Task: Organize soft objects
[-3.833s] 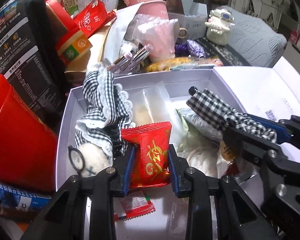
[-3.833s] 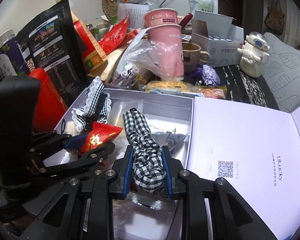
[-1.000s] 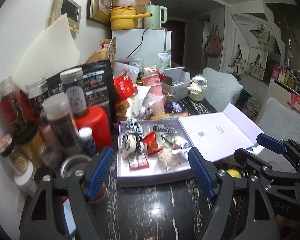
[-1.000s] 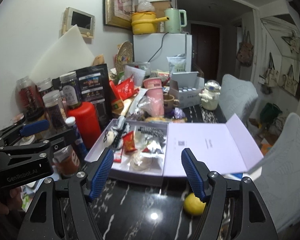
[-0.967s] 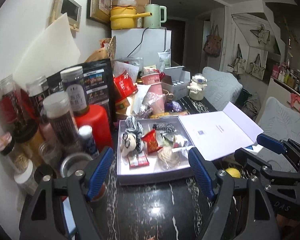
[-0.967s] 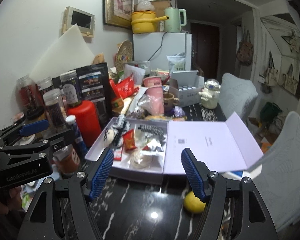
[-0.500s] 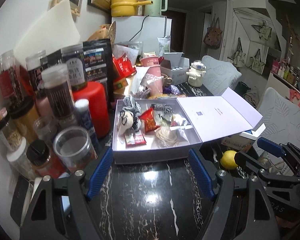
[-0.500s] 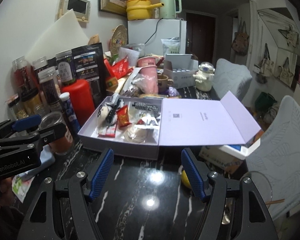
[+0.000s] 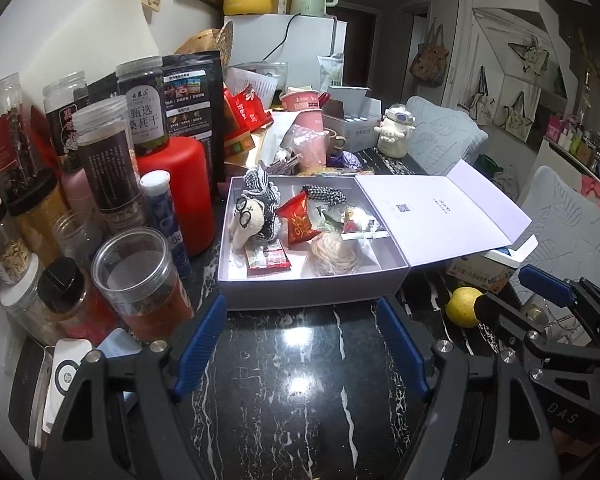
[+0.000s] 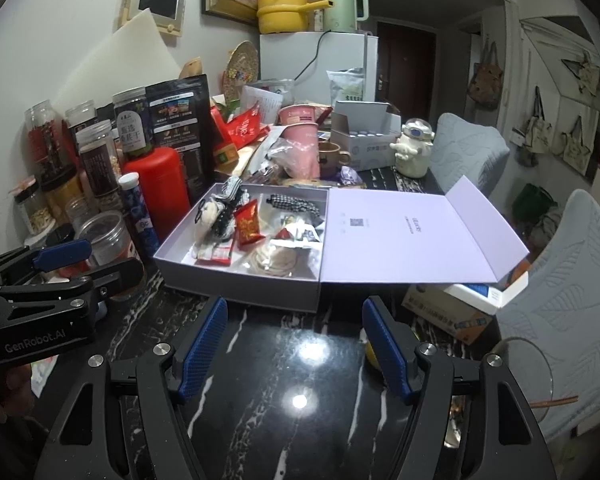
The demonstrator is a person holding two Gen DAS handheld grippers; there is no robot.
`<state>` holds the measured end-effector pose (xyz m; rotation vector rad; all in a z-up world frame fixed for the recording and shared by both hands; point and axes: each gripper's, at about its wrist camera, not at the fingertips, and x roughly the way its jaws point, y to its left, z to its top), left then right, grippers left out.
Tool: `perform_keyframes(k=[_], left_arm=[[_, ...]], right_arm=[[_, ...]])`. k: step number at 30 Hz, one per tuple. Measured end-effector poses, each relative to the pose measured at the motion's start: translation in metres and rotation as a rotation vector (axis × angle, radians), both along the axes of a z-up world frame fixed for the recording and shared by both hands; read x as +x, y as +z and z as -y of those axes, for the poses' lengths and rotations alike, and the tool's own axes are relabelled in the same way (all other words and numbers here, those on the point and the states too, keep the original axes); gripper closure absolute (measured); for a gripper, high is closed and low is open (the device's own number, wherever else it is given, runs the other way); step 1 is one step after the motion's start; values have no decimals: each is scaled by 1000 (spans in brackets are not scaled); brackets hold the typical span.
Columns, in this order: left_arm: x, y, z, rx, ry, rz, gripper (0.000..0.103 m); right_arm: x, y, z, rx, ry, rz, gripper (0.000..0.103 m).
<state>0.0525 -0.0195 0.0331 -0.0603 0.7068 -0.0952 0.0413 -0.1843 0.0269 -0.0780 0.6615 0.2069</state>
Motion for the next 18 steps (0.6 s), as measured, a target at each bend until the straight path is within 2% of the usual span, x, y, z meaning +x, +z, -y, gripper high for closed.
perform_keyframes(k=[18], left_arm=[[3,-1,7,24,-24,-7,26]], right_arm=[[6,-5,3,-3,-15,-16,32]])
